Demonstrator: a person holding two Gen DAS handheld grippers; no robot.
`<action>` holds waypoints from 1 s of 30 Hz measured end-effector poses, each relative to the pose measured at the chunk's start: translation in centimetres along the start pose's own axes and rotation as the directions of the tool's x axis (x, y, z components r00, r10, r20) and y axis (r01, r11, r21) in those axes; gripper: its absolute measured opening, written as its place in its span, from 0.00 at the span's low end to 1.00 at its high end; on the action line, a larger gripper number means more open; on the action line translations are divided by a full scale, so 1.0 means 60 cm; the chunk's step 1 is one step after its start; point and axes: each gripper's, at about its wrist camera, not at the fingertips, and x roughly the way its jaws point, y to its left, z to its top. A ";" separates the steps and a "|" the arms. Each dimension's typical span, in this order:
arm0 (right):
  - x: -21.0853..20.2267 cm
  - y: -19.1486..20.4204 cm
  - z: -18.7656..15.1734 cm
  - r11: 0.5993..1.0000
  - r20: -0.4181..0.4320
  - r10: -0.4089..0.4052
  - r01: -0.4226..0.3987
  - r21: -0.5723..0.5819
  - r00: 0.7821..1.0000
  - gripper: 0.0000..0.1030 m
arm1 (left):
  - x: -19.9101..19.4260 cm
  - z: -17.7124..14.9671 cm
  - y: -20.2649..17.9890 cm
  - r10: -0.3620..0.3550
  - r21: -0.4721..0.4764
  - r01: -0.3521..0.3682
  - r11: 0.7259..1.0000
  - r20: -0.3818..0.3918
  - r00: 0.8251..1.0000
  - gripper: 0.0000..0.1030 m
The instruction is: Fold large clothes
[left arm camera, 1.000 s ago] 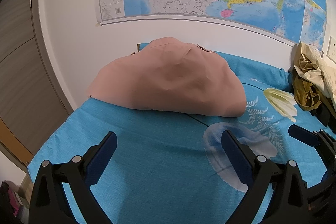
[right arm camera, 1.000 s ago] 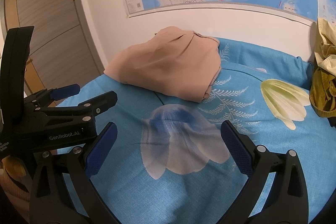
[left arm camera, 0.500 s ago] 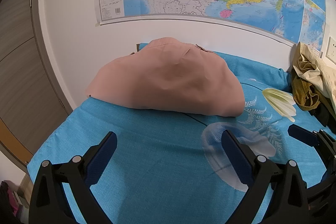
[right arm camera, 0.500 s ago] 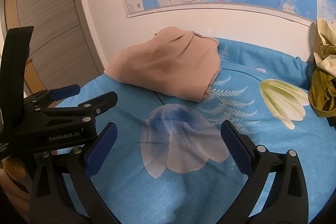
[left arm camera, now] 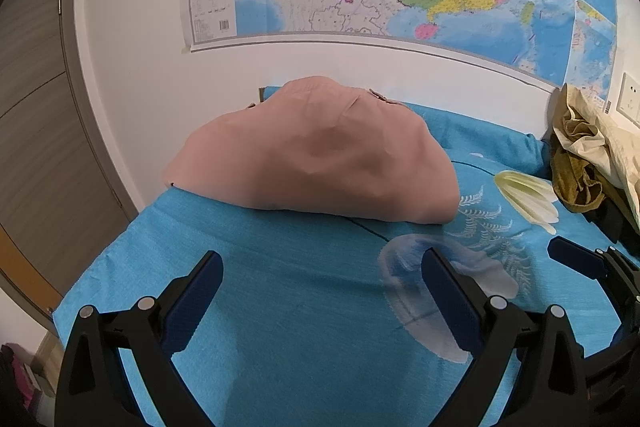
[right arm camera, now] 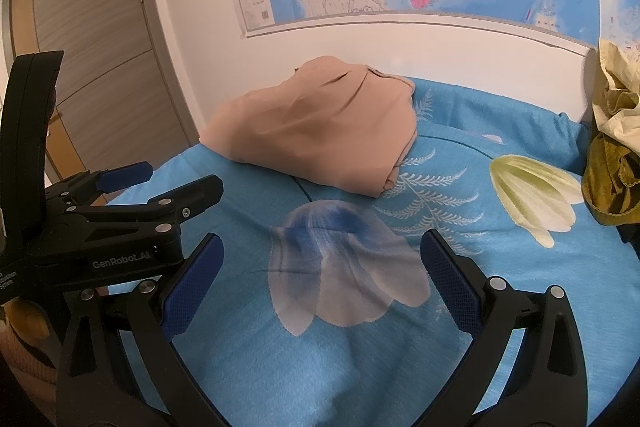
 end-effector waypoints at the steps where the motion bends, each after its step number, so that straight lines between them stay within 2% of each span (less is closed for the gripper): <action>1: 0.000 0.001 0.000 1.000 0.001 -0.001 0.001 -0.002 1.000 0.94 | 0.000 0.001 0.000 -0.001 0.000 0.001 1.000 0.000 1.000 0.93; 15: -0.017 0.008 -0.003 1.000 0.012 -0.005 0.005 -0.008 1.000 0.94 | -0.017 -0.004 -0.006 -0.011 -0.001 0.011 1.000 0.014 1.000 0.93; 23: -0.026 0.008 -0.007 1.000 0.021 -0.006 0.006 -0.008 1.000 0.94 | -0.032 -0.009 -0.015 -0.001 0.015 0.000 1.000 0.054 0.999 0.93; 26: -0.030 0.004 -0.012 1.000 0.020 -0.010 0.010 -0.002 1.000 0.94 | -0.030 -0.010 -0.020 -0.017 0.015 0.016 1.000 0.039 0.999 0.93; 30: -0.042 -0.013 -0.022 0.999 0.015 -0.034 0.034 0.017 0.999 0.94 | -0.016 -0.015 -0.034 -0.093 -0.006 0.093 0.996 -0.020 0.995 0.93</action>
